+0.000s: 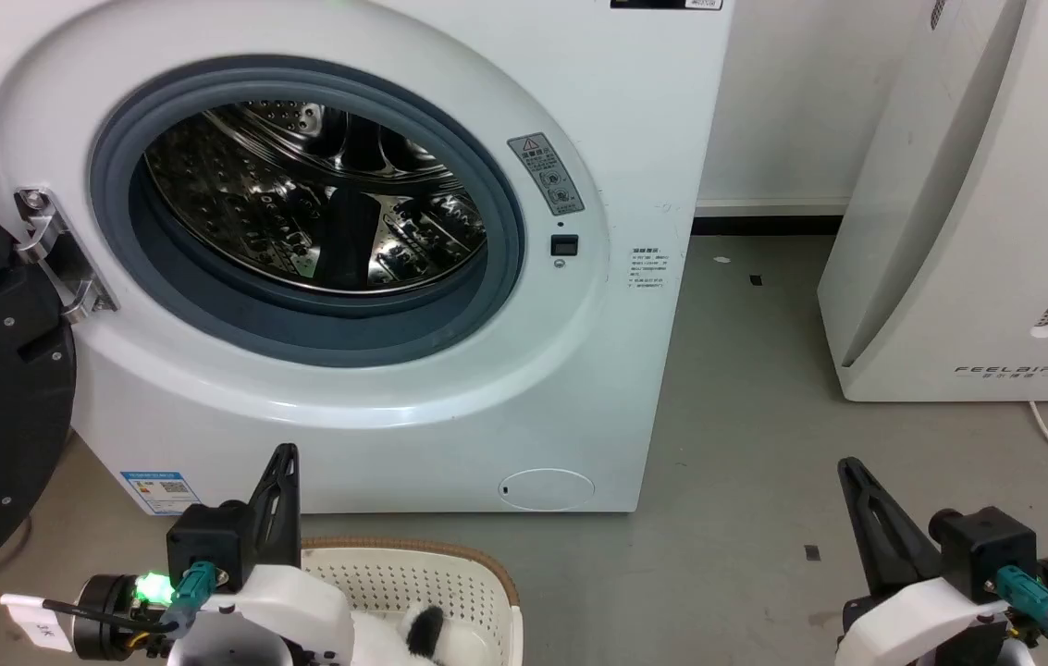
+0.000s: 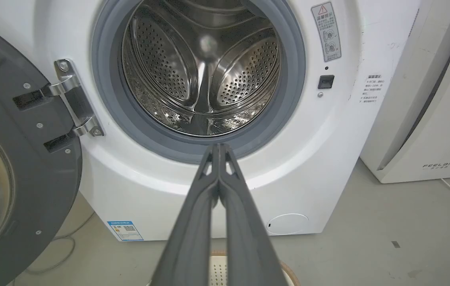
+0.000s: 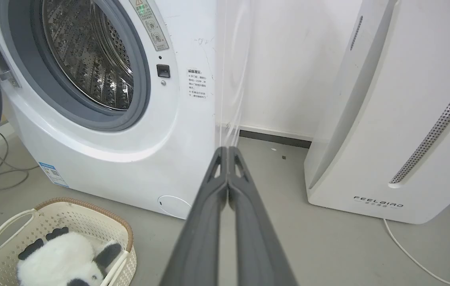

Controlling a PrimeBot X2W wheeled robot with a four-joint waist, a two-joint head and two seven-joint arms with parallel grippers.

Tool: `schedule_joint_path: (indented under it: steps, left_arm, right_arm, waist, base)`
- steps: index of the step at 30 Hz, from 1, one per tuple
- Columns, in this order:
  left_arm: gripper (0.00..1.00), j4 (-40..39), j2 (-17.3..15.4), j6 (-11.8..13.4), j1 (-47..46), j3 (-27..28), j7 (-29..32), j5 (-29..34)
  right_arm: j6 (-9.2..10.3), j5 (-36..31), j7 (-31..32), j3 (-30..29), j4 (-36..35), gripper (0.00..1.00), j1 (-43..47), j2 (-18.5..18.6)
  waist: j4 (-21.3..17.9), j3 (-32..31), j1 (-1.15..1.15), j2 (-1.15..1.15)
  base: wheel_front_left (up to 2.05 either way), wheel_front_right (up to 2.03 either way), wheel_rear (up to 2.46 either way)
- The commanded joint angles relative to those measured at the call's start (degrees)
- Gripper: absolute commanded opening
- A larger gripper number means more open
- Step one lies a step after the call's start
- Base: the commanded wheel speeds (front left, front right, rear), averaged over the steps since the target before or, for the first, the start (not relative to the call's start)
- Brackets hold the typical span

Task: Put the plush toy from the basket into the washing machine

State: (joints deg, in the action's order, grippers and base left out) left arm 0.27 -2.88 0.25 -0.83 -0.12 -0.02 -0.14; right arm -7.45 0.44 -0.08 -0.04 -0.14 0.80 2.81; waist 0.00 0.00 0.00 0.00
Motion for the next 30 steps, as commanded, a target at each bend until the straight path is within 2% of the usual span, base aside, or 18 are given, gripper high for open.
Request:
schedule_joint_path:
  steps: [1,22,23,30]
  left_arm:
    - [0.00,-0.3,0.0,-0.2,0.8,0.1,0.0,0.1]
    - [0.00,-0.3,0.0,-0.2,0.8,0.1,0.0,0.1]
    - [1.00,0.0,0.0,0.0,0.0,0.0,0.0,0.0]
    - [1.00,0.1,0.0,0.8,-0.1,-0.4,-0.6,-0.3]
  right_arm:
    - [-0.03,-0.4,0.1,0.0,0.1,0.00,-0.8,0.1]
    - [-0.03,-0.4,0.1,0.0,0.1,0.00,-0.8,0.1]
    - [0.00,0.0,0.0,0.0,0.0,1.00,0.0,0.0]
    - [0.00,0.7,-0.6,-0.8,-0.2,1.00,-0.1,0.0]
  waist:
    - [0.0,0.0,0.00,0.00]
    - [0.0,0.0,0.00,0.00]
    - [0.0,0.0,0.00,0.00]
    - [0.0,0.1,0.00,0.00]
  base:
    - [0.00,0.00,0.00]
    - [0.00,0.00,0.00]
    - [0.00,0.00,0.00]
    - [0.00,0.00,0.00]
